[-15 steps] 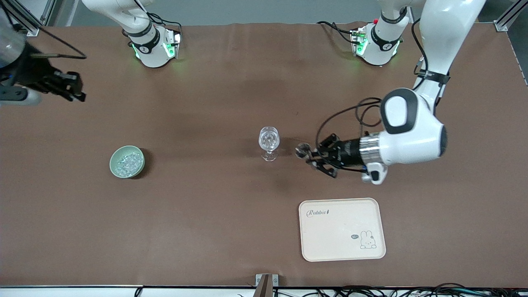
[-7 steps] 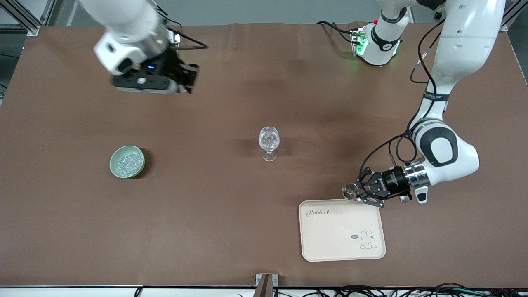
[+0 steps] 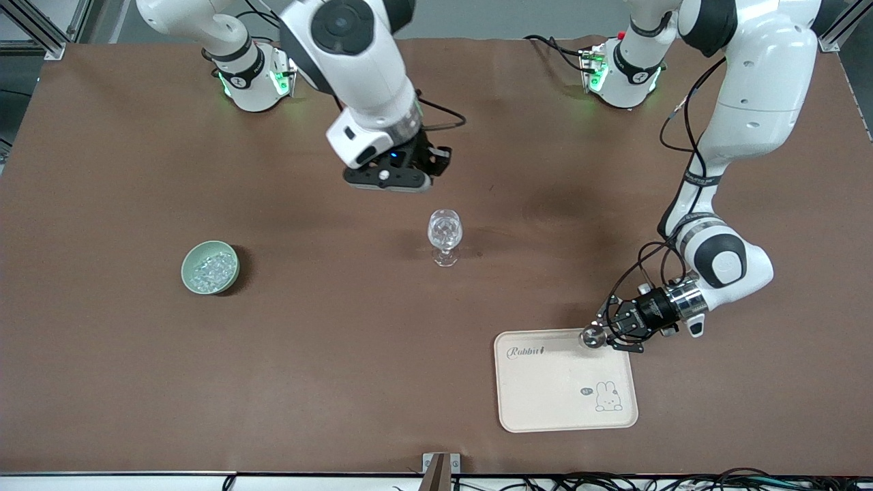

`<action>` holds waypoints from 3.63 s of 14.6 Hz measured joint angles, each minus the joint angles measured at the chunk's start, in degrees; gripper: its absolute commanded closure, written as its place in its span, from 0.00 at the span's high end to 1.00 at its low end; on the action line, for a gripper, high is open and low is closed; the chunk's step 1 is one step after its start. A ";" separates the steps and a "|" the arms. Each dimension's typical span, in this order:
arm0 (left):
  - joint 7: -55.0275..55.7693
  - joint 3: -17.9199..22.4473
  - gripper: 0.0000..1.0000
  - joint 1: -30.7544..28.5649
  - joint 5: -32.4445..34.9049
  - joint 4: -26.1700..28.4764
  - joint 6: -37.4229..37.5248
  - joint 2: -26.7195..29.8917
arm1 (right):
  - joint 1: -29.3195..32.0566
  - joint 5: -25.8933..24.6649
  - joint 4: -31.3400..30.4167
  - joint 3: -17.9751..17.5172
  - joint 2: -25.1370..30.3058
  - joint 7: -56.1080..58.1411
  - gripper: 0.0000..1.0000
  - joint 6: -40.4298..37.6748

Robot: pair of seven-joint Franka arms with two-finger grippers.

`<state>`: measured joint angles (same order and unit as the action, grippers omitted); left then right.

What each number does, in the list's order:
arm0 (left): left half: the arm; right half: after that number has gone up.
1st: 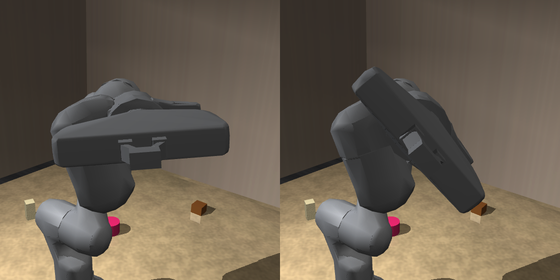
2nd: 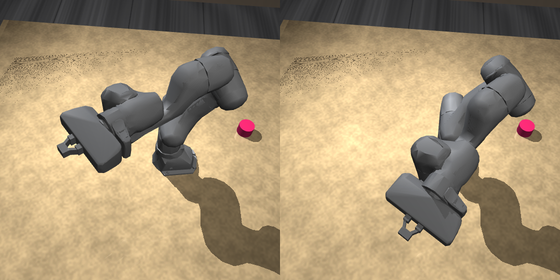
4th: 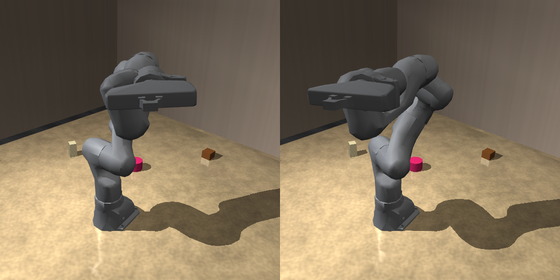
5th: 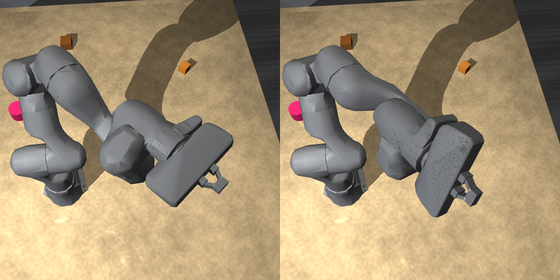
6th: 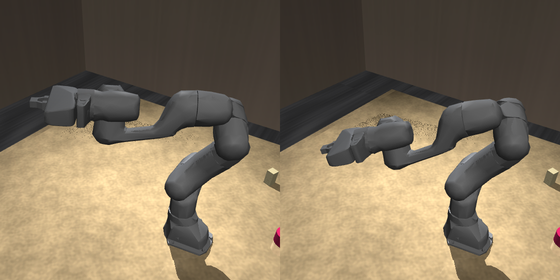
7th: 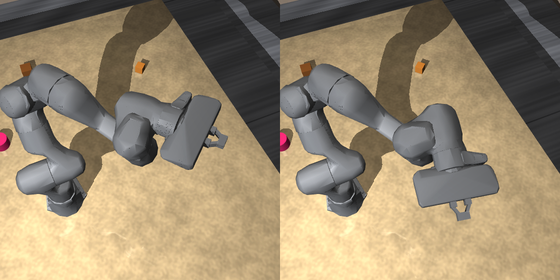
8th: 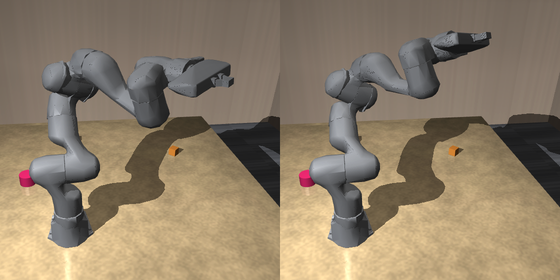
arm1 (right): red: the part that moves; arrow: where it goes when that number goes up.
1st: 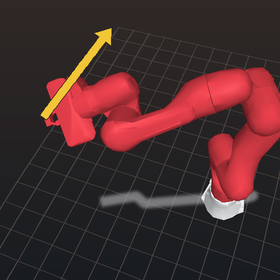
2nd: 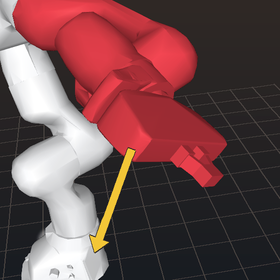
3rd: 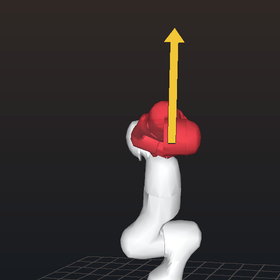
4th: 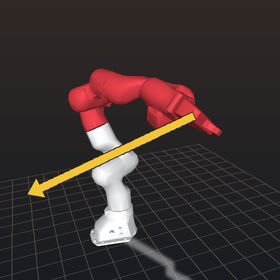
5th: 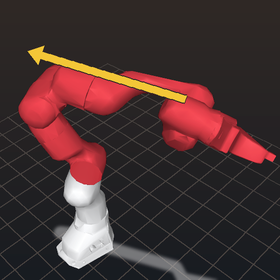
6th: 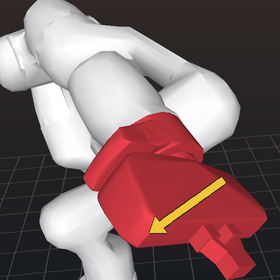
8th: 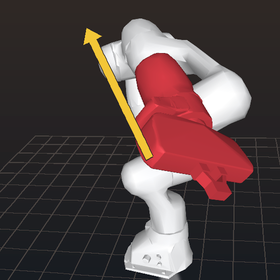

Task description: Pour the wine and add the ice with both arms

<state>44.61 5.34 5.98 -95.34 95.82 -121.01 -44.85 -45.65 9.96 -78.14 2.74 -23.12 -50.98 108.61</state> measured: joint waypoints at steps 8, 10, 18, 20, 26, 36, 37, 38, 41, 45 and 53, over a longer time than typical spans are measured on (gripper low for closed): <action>-5.79 1.68 0.18 -1.55 -6.11 -7.56 8.93 -9.14 | -1.38 -6.34 0.43 0.26 -6.85 -0.08 0.00 7.53; -6.26 1.68 0.37 -1.55 -6.44 -7.74 9.03 -9.15 | -1.51 -7.26 0.30 0.27 -7.55 -0.08 0.00 7.48; -11.02 3.82 1.00 -1.56 -9.68 -7.75 14.39 -10.67 | -3.12 -9.79 0.26 0.27 -9.98 -0.11 0.11 7.54; -11.02 5.37 1.00 -1.49 -9.66 -7.74 15.76 -10.66 | -3.12 -10.09 0.26 0.33 -10.10 -0.11 0.15 7.72; -11.30 13.67 1.00 -1.57 5.19 -8.61 25.40 -8.63 | -3.14 -10.36 0.26 0.38 -10.15 -0.11 0.40 7.98; -8.41 19.09 1.00 -1.10 24.42 -19.18 26.03 7.96 | -3.42 -10.47 1.17 1.78 -9.91 -0.15 1.00 8.34; -8.50 19.89 1.00 -1.15 24.42 -19.64 25.98 8.39 | -2.50 -10.59 1.69 2.30 -8.82 -0.14 1.00 8.37; -8.71 20.54 1.00 -1.20 24.42 -19.97 25.86 8.82 | -1.08 -10.86 2.11 2.61 -7.22 -0.11 1.00 7.90; -9.01 22.53 1.00 -1.45 27.77 -22.03 25.75 11.27 | 4.91 -11.84 2.51 3.06 -0.91 1.36 1.00 4.89; -13.11 22.27 1.00 -1.44 41.23 -22.54 26.68 18.18 | 11.82 -17.88 2.47 3.72 5.28 2.66 1.00 -2.19; -41.22 5.19 1.00 -0.29 84.27 -22.54 30.11 31.67 | 30.28 -12.30 2.27 3.85 14.85 30.71 1.00 -18.75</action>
<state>3.39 10.53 5.68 -11.06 73.28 -90.90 -13.17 -15.37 -2.34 -75.88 6.59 -8.28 -20.28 89.86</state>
